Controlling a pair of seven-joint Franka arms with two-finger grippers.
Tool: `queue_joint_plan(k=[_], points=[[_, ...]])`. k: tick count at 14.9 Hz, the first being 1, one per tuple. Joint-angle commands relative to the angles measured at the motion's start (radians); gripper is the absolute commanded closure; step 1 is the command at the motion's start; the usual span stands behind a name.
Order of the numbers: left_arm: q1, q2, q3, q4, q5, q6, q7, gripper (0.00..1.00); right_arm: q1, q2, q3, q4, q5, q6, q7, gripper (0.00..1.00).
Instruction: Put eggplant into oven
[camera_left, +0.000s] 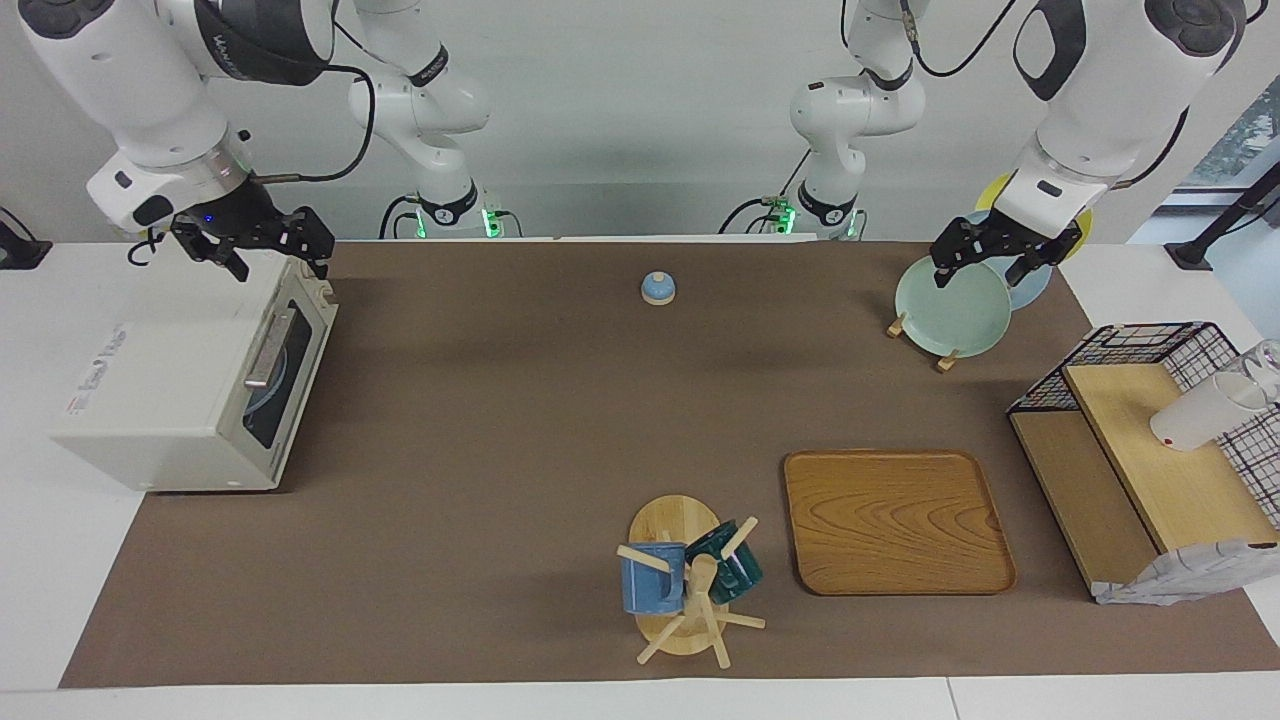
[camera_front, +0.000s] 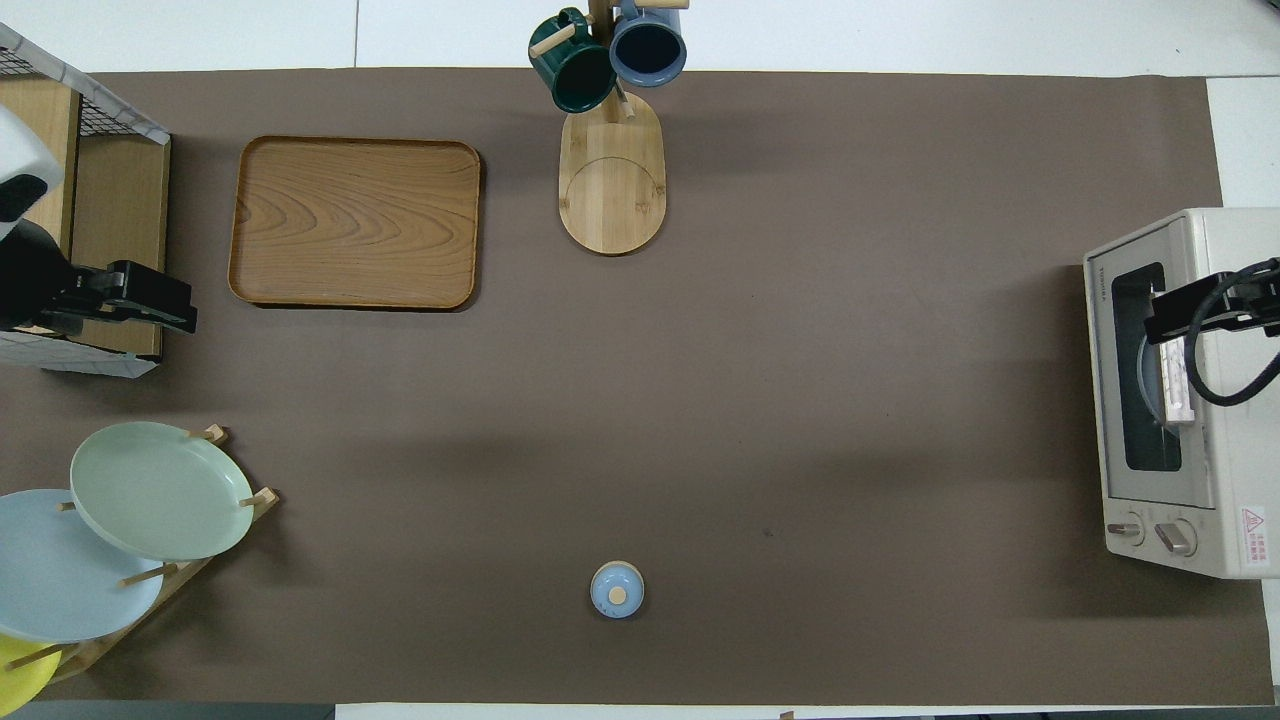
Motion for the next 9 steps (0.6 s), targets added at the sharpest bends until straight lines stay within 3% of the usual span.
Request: queue_joint_plan(k=[1, 9], points=[[0.017, -0.028, -0.009, -0.032, 0.013, 0.016, 0.013, 0.00, -0.007, -0.004, 0.002, 0.003, 0.020, 0.018, 0.034, 0.00], [0.017, -0.028, -0.009, -0.032, 0.013, 0.016, 0.013, 0.00, -0.007, -0.004, 0.002, 0.002, 0.018, 0.032, 0.029, 0.00]])
